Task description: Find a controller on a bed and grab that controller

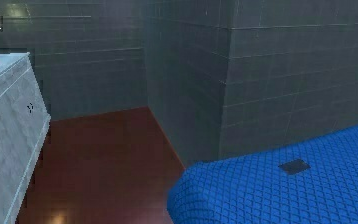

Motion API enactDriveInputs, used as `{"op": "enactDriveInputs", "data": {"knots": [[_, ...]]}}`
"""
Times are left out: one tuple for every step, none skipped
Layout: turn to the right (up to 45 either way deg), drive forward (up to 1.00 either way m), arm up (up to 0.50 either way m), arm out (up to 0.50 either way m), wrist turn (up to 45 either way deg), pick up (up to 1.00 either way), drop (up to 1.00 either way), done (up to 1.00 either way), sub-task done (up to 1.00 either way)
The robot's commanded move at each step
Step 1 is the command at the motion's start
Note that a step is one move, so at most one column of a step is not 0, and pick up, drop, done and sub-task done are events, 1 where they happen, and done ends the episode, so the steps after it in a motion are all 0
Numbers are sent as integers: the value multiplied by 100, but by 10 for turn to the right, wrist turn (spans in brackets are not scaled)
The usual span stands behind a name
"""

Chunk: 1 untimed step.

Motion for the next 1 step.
{"op": "enactDriveInputs", "data": {"knots": [[0,0,26,0,0,0,0,0,0]]}}
